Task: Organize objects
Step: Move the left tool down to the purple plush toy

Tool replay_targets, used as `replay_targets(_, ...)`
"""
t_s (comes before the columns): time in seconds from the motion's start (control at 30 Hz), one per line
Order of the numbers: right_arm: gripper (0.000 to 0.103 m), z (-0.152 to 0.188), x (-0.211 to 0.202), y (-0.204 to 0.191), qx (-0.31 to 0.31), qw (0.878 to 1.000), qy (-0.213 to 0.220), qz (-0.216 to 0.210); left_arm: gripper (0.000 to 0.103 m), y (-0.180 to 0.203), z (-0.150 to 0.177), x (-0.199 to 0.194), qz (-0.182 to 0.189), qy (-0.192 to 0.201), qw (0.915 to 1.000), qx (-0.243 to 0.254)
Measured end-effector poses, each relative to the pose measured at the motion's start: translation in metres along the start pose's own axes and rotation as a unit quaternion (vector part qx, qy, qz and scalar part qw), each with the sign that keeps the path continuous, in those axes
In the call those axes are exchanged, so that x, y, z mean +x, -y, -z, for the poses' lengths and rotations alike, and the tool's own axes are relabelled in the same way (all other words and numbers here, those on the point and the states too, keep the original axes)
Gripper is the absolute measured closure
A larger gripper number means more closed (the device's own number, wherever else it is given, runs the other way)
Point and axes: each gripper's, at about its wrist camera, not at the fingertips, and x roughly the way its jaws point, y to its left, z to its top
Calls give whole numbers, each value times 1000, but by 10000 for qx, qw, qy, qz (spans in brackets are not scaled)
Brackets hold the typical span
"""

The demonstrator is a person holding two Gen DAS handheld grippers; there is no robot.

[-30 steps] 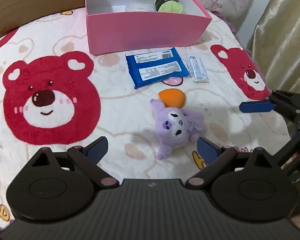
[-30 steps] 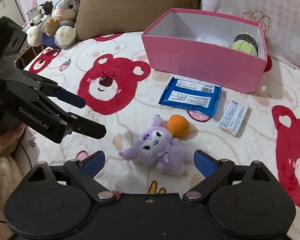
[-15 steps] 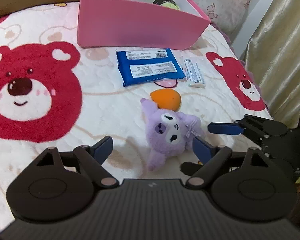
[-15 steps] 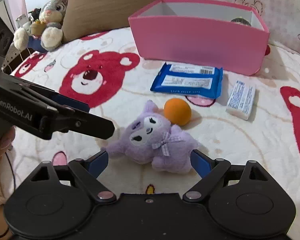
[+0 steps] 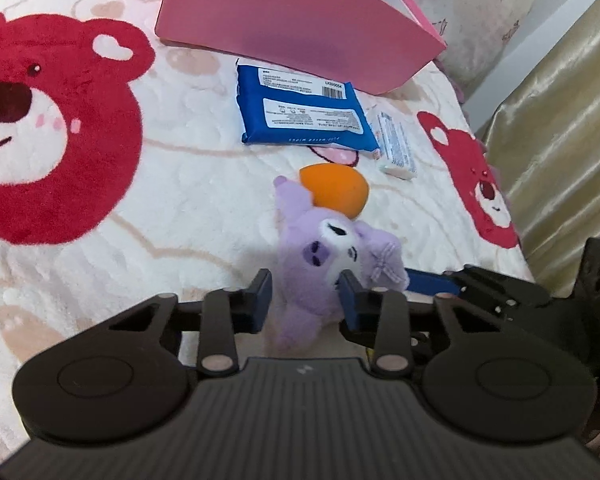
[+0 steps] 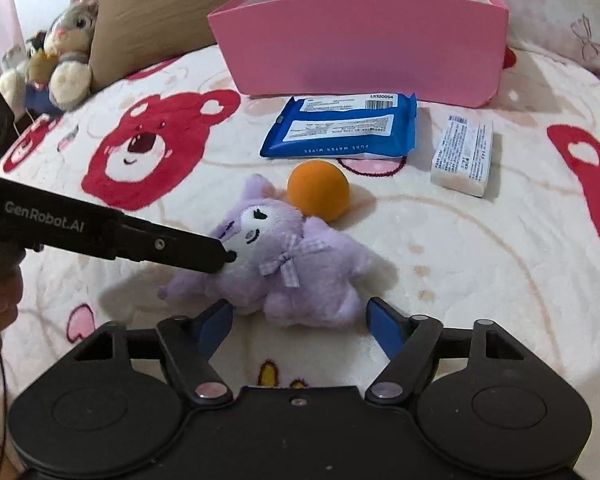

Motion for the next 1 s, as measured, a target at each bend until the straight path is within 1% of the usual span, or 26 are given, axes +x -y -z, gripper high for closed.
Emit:
replay_targets(0.03,35,0,0,-1,-11,10000,39,-21,76,-1,-1,1,48,-8,10000,-48)
replay_targets(0.07,35,0,0,-3,-59,10000,59,-39,77,-2,-1,2,92,-28,9999,-102)
replay_targets(0.2,36,0,5,-12,-293,9995,67,111,76,-6,-2,7,125,-91,9994,-303)
replay_targets(0.4,36,3,7,-18,-469,9985,53,288,76,-2,1,7,96,-140,9996,-215)
replay_targets(0.43,36,3,6,-19,-504,9982,68,315,75,-3,1,7,116,-139,9995,-242)
replay_targets(0.63,32,3,3,-28,-804,9960,71,381,69,-5,2,8,153,-199,9990,-370)
replay_targets(0.7,25,2,1,-29,-815,9961,97,330,68,-4,5,11,114,-117,9984,-547)
replay_targets(0.83,23,1,9,-28,-692,9968,-66,395,67,7,9,17,-63,-109,9994,-335)
replay_targets(0.93,21,2,7,-29,-660,9970,-30,401,67,9,9,15,-36,-125,9995,-285)
replay_targets(1.0,19,1,5,-29,-616,9974,-12,375,67,8,9,13,37,-127,9993,-352)
